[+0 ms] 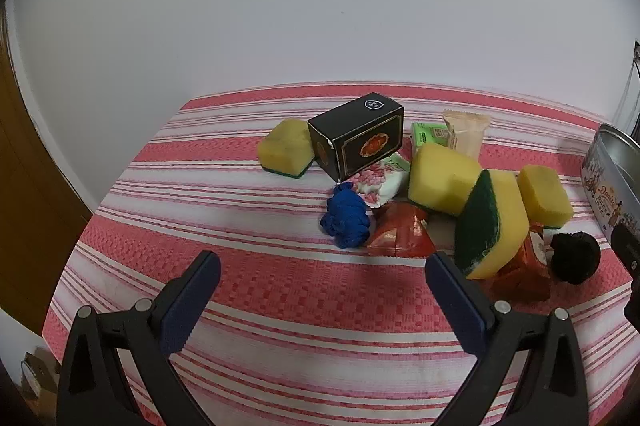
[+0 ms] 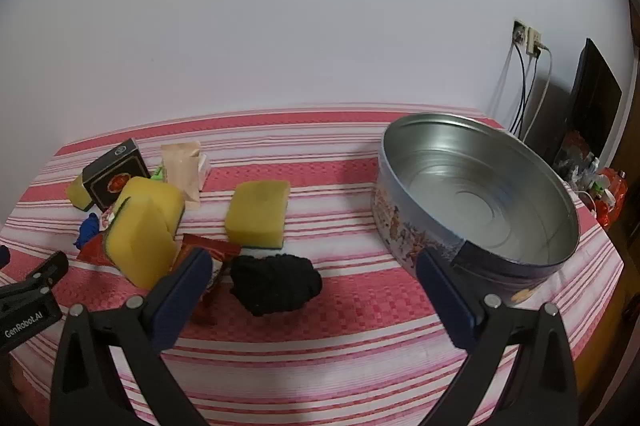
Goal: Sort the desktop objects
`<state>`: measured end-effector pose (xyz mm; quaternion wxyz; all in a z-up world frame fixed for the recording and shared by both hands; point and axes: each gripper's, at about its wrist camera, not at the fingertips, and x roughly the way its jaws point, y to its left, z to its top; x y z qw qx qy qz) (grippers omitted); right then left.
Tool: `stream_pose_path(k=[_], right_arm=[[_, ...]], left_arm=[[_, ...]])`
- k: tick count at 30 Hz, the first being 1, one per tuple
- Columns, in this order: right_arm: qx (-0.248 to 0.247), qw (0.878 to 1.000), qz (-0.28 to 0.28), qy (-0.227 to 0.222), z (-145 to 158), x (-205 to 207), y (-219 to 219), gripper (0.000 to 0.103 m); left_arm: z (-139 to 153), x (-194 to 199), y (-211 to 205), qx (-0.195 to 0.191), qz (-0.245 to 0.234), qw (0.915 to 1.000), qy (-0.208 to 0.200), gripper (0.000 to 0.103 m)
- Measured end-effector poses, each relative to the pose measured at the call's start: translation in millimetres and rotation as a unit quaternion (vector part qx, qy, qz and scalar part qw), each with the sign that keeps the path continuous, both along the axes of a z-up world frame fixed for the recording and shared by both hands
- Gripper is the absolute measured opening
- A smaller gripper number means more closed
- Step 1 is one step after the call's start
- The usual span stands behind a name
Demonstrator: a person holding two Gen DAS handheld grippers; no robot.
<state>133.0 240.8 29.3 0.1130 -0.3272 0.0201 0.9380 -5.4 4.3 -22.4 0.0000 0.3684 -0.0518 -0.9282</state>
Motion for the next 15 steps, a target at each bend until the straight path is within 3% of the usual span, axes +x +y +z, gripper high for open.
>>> stream_pose_path(k=[15], right_arm=[[-0.009,1.000,0.007,-0.005,-3.1,-3.0,-0.1,0.103]], left_arm=[[-4.0,-2.0,1.1,0.002,-0.002,1.0000,-0.006,0.103]])
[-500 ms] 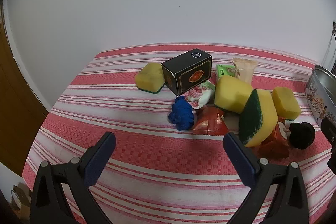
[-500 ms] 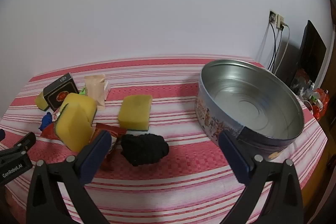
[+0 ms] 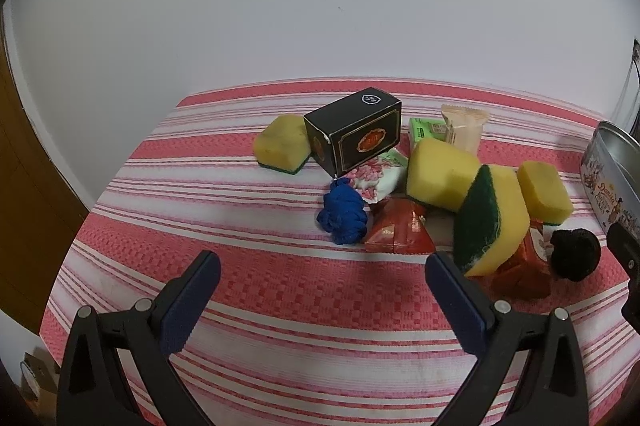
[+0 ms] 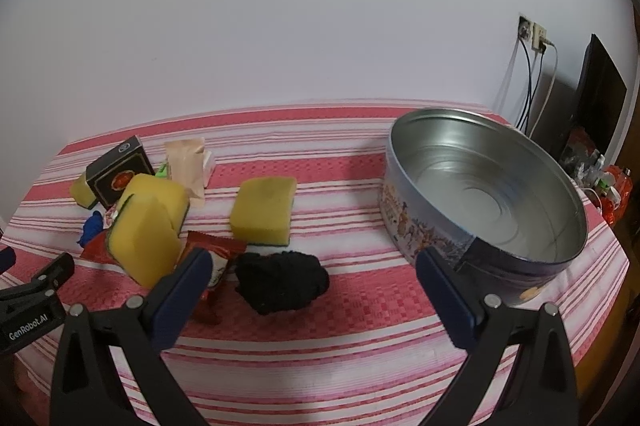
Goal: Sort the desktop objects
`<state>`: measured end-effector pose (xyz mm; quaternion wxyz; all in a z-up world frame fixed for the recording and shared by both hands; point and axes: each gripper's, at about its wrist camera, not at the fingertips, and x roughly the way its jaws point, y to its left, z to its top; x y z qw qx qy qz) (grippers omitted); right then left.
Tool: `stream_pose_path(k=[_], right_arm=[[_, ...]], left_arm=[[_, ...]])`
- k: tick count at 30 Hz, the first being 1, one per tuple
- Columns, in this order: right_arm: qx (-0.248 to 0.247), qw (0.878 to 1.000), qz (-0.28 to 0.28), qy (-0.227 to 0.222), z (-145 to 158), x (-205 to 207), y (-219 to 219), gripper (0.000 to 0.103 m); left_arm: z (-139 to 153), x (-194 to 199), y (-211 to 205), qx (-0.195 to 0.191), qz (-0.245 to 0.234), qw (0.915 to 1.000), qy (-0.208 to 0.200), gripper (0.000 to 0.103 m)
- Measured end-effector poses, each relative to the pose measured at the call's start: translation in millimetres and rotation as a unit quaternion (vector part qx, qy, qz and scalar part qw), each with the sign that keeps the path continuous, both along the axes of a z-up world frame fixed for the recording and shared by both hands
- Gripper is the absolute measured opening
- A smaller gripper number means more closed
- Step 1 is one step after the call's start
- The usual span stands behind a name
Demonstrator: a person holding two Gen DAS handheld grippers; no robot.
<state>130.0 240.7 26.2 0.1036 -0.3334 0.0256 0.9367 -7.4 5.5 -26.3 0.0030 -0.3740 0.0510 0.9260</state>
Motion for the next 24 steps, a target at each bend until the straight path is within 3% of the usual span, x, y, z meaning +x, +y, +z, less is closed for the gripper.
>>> stream_pose_path(k=[24], right_arm=[[-0.001,1.000,0.004,-0.002,-1.4,-0.3,-3.3,0.103]], left_arm=[[-2.7,-0.2,1.0,0.005,0.001,1.0000,-0.007,0.103]])
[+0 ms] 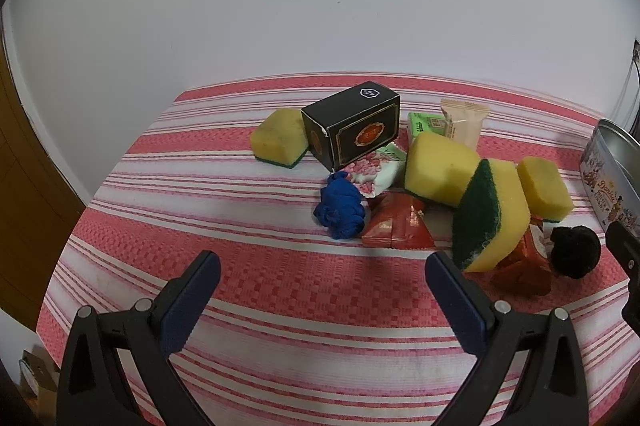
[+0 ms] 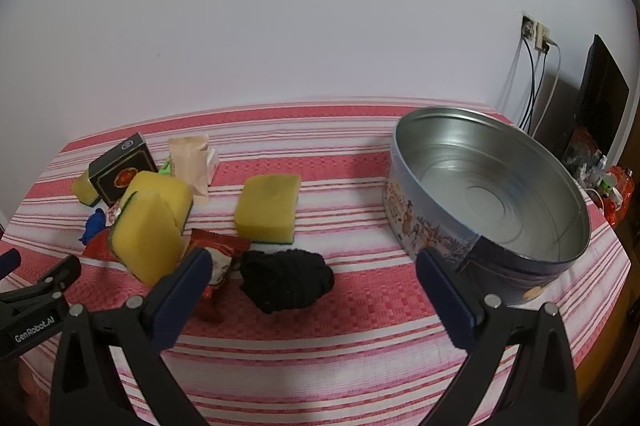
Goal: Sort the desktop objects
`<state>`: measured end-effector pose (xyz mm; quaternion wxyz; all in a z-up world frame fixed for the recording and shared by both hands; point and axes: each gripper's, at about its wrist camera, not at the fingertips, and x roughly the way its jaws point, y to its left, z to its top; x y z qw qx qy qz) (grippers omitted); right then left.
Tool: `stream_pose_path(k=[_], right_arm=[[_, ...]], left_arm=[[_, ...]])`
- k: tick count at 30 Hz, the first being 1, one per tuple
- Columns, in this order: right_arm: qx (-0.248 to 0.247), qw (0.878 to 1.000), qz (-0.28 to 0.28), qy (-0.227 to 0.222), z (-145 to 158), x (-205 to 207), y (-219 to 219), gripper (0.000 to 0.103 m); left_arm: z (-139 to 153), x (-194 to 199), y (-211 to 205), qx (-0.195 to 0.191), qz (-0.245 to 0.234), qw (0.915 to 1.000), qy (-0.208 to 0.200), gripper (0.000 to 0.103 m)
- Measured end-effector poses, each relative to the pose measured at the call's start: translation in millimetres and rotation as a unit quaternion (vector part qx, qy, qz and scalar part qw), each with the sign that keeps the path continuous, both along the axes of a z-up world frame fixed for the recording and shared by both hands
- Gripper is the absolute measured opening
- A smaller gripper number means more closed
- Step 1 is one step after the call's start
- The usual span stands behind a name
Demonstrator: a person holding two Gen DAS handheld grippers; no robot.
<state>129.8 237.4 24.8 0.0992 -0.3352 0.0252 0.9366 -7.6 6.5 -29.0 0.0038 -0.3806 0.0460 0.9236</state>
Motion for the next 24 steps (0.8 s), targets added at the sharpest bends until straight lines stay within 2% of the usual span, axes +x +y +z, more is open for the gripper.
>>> stream_pose_path(k=[7,10,14,15,17,19,21,23,24], right_arm=[[-0.003,1.000,0.004,0.003,1,2,3,0.103],[0.001,1.000,0.020,0.016,2,10,5,0.103],[0.018,0.999,0.041,0.021,1,18,4,0.096],[0.019,0.999,0.042,0.020,1,20,5,0.091],[0.010,0.999,0.044,0.020,-1,22,9,0.082],[-0.004,0.999,0.044,0.020,-2,23,15,0.074],[-0.013,0.999,0.046,0.017,-3,24,19,0.074],[-0.017,0.999,0.049,0.015,-4,25,21,0.074],[-0.018,0.998,0.052,0.014,-5,25,20,0.074]], left_arm=[[0,-1,1,0.009,-0.009,0.9999,-0.007,0.103],[4,1,5,0.013,-0.029,0.9995,-0.002,0.103],[15,2,25,0.016,-0.074,0.9970,0.017,0.103],[17,1,32,0.011,-0.084,0.9961,0.023,0.102],[19,-2,45,-0.002,-0.096,0.9950,0.026,0.099],[19,-7,57,-0.010,-0.109,0.9937,0.025,0.088],[16,-16,67,-0.017,-0.115,0.9931,0.019,0.081],[15,-24,73,0.010,-0.133,0.9911,0.007,0.081],[16,-27,76,0.027,-0.144,0.9893,-0.002,0.077]])
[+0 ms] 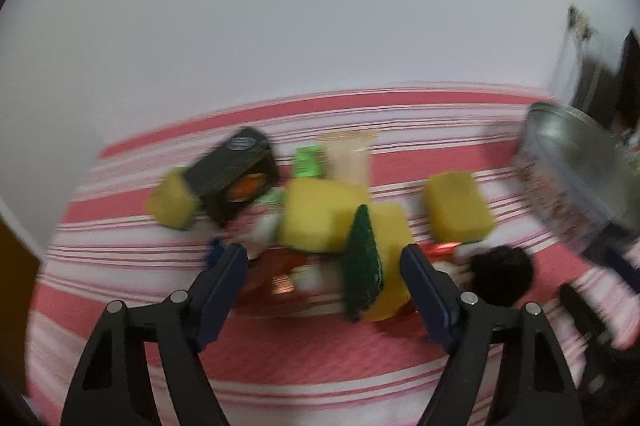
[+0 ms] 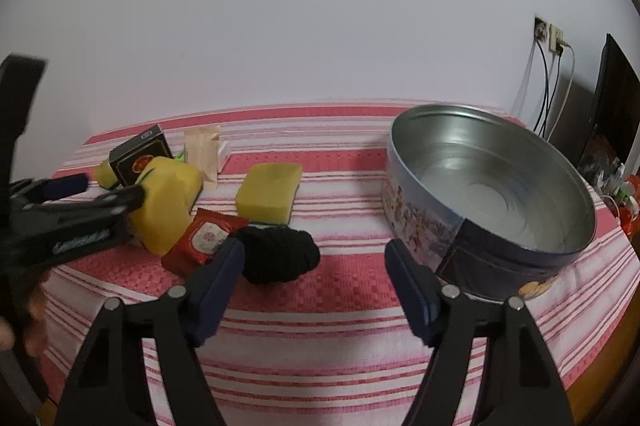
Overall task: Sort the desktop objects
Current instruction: 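Grasp the yellow-green sponge with the left tool while the right tool grasps the black fuzzy ball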
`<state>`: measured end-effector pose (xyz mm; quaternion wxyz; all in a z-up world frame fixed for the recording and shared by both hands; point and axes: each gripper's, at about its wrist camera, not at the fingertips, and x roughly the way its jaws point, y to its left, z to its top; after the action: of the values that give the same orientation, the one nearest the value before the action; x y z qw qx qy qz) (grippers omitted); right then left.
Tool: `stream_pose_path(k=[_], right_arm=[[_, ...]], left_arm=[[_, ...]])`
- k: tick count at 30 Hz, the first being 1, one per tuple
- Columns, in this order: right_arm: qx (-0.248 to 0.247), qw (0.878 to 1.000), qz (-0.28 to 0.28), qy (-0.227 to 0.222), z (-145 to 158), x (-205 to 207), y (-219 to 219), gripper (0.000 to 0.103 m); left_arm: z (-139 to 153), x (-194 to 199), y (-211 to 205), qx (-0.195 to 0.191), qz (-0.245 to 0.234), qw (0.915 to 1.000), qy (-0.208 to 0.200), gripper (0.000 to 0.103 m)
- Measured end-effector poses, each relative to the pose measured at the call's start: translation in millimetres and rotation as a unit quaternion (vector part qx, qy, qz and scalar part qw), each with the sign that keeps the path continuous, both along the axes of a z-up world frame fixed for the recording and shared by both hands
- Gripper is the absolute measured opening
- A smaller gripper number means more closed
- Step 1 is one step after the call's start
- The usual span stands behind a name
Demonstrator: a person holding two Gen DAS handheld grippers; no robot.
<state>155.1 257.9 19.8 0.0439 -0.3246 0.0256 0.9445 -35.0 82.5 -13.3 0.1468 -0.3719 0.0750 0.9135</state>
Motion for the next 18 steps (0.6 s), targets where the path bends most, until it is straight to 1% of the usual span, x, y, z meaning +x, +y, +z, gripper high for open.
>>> stream_pose_path(k=[1,2,4,9,12,14,16,17,18], right_arm=[[0.000,1.000,0.003,-0.001,-1,0,-1,0.074],[0.002,1.000,0.008,-0.003,-2,-1,-2,0.074],[0.003,1.000,0.018,-0.009,-4,-3,-6,0.074],[-0.013,0.999,0.029,-0.027,-11,-11,-6,0.074],[-0.025,0.998,0.032,-0.038,-15,-15,-3,0.074],[-0.025,0.998,0.033,-0.040,-16,-18,-2,0.074],[-0.022,0.998,0.034,-0.041,-16,-20,-3,0.074],[-0.022,0.998,0.035,-0.042,-16,-21,-4,0.074],[-0.022,0.998,0.036,-0.044,-16,-22,-4,0.074]], left_arm=[[-1,-2,3,0.006,-0.008,0.9999,-0.007,0.074],[-2,-4,8,0.008,-0.021,0.9997,-0.010,0.074],[-6,-7,17,-0.002,-0.034,0.9994,-0.010,0.074],[-13,-6,17,0.012,-0.067,0.9973,-0.028,0.073],[-14,-5,6,0.039,-0.083,0.9945,-0.052,0.073],[-15,-5,1,0.047,-0.094,0.9921,-0.068,0.075],[-17,-5,4,0.038,-0.101,0.9914,-0.074,0.079],[-16,-3,8,0.027,-0.103,0.9919,-0.069,0.080],[-15,-2,14,0.009,-0.105,0.9926,-0.060,0.084]])
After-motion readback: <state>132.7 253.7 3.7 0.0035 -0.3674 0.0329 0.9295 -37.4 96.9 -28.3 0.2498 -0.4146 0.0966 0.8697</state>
